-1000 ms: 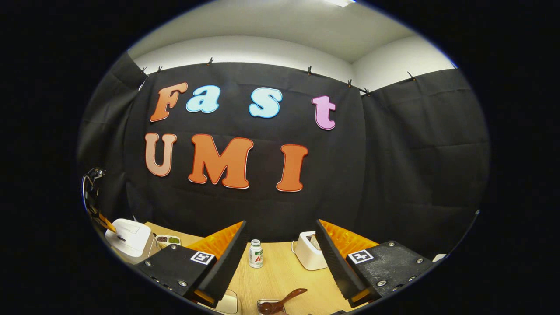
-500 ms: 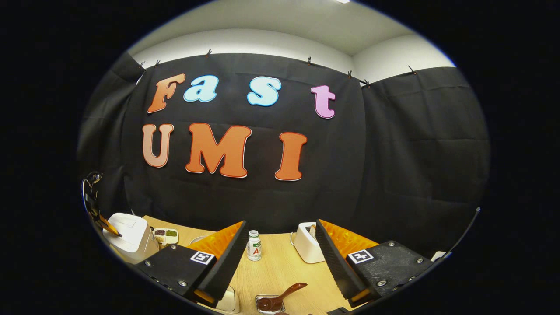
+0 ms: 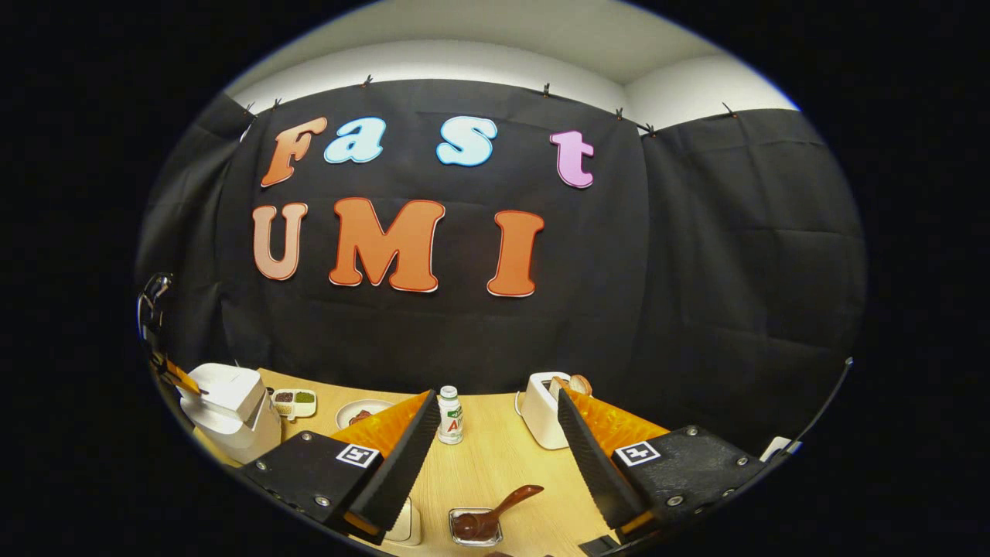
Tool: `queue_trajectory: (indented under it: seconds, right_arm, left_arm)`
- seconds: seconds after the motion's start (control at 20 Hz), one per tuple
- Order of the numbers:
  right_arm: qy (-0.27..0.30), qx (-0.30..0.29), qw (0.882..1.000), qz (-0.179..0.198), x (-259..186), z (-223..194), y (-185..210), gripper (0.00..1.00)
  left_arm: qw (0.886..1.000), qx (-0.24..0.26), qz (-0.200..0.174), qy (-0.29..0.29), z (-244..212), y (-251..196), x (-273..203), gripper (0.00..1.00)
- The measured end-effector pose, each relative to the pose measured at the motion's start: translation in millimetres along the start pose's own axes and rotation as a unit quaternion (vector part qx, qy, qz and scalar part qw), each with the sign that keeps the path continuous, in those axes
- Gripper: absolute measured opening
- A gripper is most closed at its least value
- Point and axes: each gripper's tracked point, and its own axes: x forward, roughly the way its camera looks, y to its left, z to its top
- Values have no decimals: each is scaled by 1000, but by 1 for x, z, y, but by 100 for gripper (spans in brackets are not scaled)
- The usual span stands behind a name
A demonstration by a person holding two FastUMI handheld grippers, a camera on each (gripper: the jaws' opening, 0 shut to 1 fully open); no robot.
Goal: Close the left gripper, press the button to open the rice cooker; take a wooden spoon from the chopstick holder with the right hand, scoop a spoonful of rice and pour it into the rice cooker, then put the wooden spoon back into the chopstick holder.
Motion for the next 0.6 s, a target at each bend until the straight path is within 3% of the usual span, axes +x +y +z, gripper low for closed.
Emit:
queue_trajectory:
  seconds: [0.1, 0.3, 0.6]
  right_arm:
    - [14, 8, 1000, 5, 1, -10, 2, 95]
    - [30, 15, 999, 17, 3, -20, 4, 95]
    - [64, 22, 997, 26, 11, -50, 4, 96]
  left_arm:
    - [998, 29, 1, -58, 24, -2, -20, 6]
    - [990, 70, 7, -121, 42, -15, -54, 6]
    - [969, 86, 25, -229, 74, -20, -103, 4]
